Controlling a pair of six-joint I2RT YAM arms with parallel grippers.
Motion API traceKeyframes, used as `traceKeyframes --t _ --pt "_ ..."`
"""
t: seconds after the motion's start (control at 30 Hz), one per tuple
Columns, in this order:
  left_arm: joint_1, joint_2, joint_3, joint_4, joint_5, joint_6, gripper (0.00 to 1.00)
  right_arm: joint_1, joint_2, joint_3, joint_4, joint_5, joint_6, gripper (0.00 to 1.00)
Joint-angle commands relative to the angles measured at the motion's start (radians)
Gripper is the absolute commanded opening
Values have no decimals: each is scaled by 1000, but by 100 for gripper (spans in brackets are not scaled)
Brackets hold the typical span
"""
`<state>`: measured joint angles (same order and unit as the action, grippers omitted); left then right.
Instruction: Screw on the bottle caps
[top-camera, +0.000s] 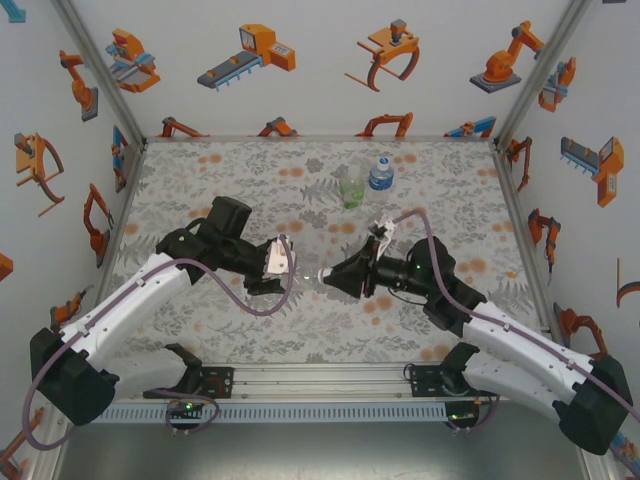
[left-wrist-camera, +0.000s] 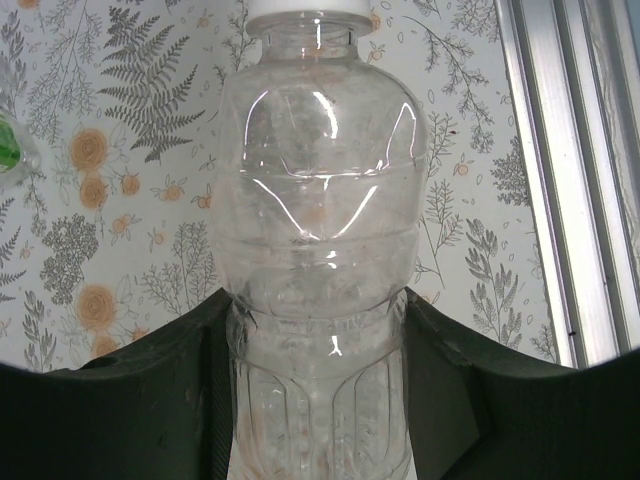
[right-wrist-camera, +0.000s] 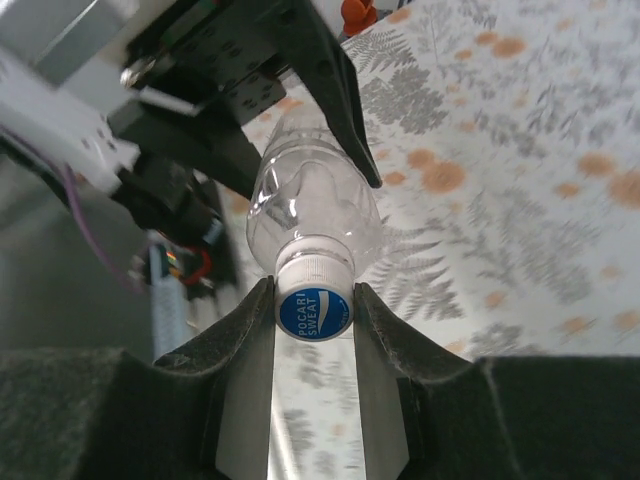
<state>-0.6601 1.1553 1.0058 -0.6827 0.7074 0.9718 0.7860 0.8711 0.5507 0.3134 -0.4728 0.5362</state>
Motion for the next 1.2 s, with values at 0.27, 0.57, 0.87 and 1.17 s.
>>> traceKeyframes --t 0.27,0.57,0.87,1.17 --pt "-18 10 30 54 118 -15 0 2 113 105 -399 58 872 0" --pt "-18 17 32 60 96 -28 0 4 113 89 -347 74 967 20" --pt "-18 12 28 60 96 -28 0 -4 61 182 -464 164 753 60" --pt "-18 10 28 55 91 -24 0 -44 20 321 -591 213 436 84"
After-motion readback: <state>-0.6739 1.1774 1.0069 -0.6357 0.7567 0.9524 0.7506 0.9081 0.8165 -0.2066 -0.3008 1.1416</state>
